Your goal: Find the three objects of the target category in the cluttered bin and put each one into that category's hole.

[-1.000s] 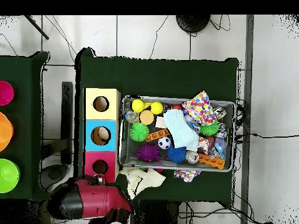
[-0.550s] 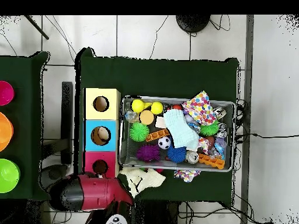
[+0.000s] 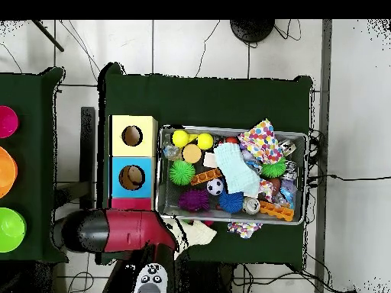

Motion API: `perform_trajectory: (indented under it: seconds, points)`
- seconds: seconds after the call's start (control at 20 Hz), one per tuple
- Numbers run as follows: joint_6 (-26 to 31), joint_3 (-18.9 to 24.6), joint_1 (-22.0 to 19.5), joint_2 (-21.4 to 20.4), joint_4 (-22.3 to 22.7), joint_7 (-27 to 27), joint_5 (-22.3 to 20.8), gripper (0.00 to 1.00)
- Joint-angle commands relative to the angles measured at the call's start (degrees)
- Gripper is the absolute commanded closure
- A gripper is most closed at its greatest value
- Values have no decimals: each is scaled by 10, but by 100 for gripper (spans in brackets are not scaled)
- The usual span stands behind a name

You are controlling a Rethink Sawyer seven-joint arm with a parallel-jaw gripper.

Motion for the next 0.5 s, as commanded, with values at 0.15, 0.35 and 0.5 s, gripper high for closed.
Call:
perform_trajectory:
  seconds: [0.15,0.35,0.5]
  points:
    - [159,-12,-27,-23,-134,72,-37,100]
    - [160,-9,-36,-33,-124,64,-40,100]
    - [146,-6,-42,-32,-117,60,-45,100]
